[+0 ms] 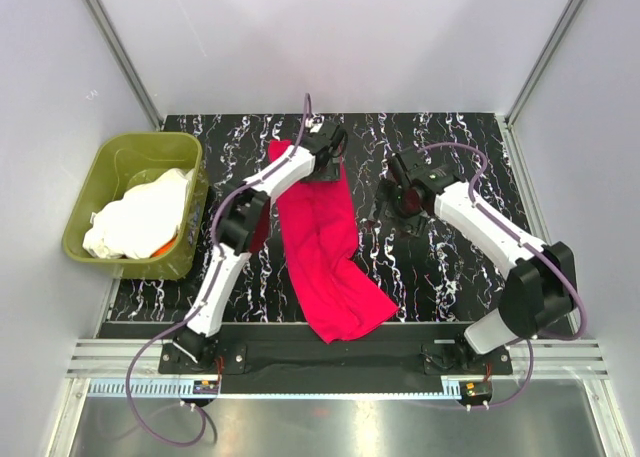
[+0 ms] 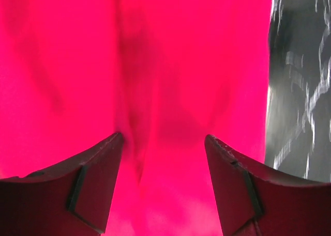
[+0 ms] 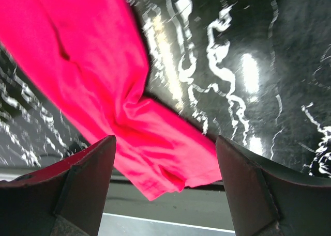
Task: Fold and stack the t-shirts
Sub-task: Fold the tshirt
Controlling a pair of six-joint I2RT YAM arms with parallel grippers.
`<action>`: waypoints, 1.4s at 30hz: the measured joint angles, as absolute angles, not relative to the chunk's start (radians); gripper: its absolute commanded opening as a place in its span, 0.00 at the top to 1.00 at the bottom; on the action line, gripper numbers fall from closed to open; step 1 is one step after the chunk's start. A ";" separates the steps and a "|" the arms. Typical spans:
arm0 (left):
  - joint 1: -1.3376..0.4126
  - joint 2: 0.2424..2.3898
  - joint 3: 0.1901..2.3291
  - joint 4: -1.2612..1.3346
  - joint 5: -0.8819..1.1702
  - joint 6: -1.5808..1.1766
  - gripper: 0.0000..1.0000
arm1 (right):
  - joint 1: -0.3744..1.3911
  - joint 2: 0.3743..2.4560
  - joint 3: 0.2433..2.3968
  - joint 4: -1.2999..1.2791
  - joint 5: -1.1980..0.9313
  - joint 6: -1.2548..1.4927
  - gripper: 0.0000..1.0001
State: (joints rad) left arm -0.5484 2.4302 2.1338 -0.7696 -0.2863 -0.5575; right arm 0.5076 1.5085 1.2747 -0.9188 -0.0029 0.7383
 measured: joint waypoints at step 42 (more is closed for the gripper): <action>-0.538 1.240 0.934 -0.590 0.273 -0.701 0.31 | 0.371 1.694 1.034 -0.718 -0.429 0.478 0.46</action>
